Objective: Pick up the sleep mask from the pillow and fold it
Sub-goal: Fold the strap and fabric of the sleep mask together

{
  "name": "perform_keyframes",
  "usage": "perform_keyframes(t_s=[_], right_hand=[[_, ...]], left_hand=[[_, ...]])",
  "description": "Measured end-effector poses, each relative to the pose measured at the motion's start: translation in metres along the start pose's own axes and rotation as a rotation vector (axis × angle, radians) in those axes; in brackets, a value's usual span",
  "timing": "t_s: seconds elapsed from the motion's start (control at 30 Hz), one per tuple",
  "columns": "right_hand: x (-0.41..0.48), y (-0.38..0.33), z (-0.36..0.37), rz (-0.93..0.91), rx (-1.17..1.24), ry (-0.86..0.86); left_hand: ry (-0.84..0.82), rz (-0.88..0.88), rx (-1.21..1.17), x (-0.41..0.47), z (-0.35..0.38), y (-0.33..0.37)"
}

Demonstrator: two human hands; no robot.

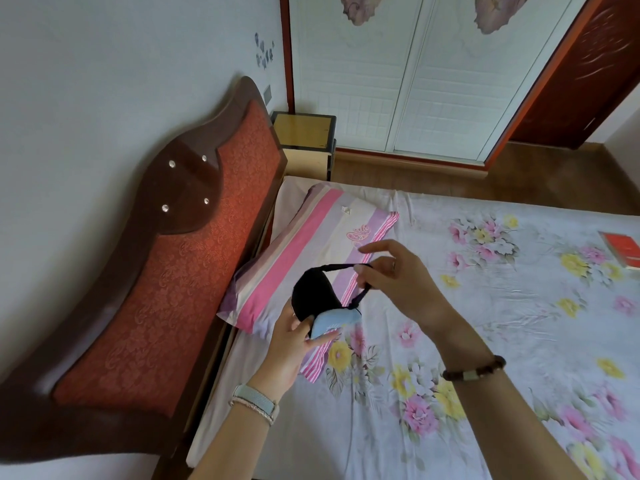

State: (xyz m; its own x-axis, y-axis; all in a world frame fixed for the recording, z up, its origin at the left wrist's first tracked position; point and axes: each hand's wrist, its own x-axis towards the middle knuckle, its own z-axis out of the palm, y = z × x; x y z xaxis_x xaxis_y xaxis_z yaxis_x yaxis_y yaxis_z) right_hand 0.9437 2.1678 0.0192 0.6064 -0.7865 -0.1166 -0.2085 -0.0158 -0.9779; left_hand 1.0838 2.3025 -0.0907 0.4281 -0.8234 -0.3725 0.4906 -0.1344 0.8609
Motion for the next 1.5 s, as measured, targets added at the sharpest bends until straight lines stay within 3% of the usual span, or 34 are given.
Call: perform_keyframes(t_s=[0.2, 0.33, 0.47, 0.63, 1.03, 1.2, 1.3, 1.4, 1.5], right_hand=[[0.003, -0.029, 0.005, -0.037, 0.036, -0.168], [0.001, -0.035, 0.01, -0.077, -0.019, -0.242], [0.002, -0.041, 0.009, -0.112, -0.026, -0.255], [0.004, -0.048, 0.008, -0.137, 0.019, -0.235], [0.004, -0.025, -0.006, -0.098, 0.092, -0.011], [0.0, -0.017, -0.014, -0.092, 0.036, -0.024], [-0.007, -0.016, -0.014, -0.116, -0.079, -0.08], [-0.018, -0.002, -0.012, -0.061, -0.193, -0.151], [-0.031, 0.021, -0.009, 0.065, -0.287, -0.096]], left_hand=[[-0.076, -0.095, 0.025, -0.003, 0.005, -0.005], [-0.16, -0.101, -0.026, -0.003, 0.015, -0.002], [-0.157, -0.023, 0.082, -0.002, 0.016, 0.003], [-0.17, 0.104, 0.25, -0.005, 0.024, 0.007], [-0.101, 0.051, -0.031, -0.02, 0.031, 0.002], [-0.049, 0.064, 0.101, -0.019, 0.033, -0.006], [0.08, 0.074, 0.142, -0.018, 0.038, -0.013], [0.213, 0.066, 0.079, -0.013, 0.043, -0.018], [0.281, 0.064, 0.003, -0.012, 0.049, -0.017]])
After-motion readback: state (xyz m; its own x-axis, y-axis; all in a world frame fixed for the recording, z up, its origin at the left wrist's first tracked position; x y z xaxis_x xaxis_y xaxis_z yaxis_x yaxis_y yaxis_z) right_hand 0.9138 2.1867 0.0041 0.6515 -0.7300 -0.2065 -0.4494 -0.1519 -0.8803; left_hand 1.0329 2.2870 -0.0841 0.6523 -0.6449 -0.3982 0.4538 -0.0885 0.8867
